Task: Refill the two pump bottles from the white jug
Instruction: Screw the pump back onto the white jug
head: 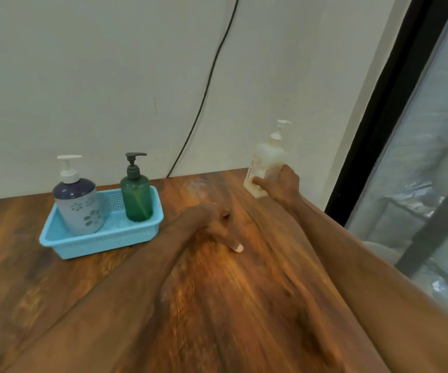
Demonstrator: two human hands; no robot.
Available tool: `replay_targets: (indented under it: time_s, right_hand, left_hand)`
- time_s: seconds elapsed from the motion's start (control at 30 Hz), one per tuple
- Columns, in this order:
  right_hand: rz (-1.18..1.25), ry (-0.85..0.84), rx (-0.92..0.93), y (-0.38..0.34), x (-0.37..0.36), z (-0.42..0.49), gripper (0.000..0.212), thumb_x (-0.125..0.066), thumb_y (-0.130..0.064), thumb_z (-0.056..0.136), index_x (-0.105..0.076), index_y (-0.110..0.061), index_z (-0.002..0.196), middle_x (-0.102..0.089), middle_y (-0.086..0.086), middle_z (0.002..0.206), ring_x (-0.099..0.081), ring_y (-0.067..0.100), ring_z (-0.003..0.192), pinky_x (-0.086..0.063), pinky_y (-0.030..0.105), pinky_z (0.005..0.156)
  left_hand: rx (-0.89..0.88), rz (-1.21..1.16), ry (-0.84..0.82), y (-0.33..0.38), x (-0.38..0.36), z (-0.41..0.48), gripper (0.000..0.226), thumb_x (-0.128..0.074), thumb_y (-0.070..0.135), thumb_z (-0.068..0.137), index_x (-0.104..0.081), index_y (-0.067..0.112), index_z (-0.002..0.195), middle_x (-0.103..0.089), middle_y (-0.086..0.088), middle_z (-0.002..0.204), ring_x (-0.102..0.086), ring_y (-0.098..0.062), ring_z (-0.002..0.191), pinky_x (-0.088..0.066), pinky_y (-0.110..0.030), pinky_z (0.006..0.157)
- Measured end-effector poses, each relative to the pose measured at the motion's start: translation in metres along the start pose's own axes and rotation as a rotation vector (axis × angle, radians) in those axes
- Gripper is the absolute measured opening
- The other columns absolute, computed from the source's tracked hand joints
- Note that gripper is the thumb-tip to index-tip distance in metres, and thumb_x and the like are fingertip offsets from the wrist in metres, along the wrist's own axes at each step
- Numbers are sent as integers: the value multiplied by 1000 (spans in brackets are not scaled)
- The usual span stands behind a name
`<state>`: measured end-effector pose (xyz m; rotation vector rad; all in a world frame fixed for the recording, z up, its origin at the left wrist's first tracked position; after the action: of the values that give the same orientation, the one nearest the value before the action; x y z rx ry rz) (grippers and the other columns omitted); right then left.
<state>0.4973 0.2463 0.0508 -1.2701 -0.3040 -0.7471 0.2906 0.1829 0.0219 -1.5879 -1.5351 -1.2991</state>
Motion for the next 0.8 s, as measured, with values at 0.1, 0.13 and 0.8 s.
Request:
replay_targets:
  time_s: [0.1,0.13,0.8]
  right_hand:
    - [28,38,-41,12,-19,36,80,-87,-51,63,-58,-12,127,-69,4,126,-67,24,114,-52,27,78]
    - [28,50,-48,17,-26,41,80,-88,-48,65,-56,-11,128,-67,5,128,-66,25,116,-53,29,80]
    - [-68,155,-113,51,-72,35,88,-89,-50,57,-55,-14,131,-66,6,128,-65,28,116,-59,41,88]
  left_hand:
    - [40,13,-16,3,6,19,148,-74,96,33,-26,37,160,-26,-2,169,-32,-32,151,-35,-57,119]
    - [56,10,-33,4,6,23,152,-75,96,28,-26,38,160,-28,-2,168,-33,-33,151,-35,-58,119]
    - [98,117,-82,10,13,41,153,-76,94,29,-27,33,161,-28,-6,167,-36,-37,148,-36,-55,119]
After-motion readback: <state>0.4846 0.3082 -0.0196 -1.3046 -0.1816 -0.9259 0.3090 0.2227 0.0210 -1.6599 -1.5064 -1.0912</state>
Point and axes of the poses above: each hand's wrist, its own z-axis towards the middle knuckle, its own x-axis out of the back of the hand, y = z × x, the point moved 3 cm from there along z, towards the middle knuckle
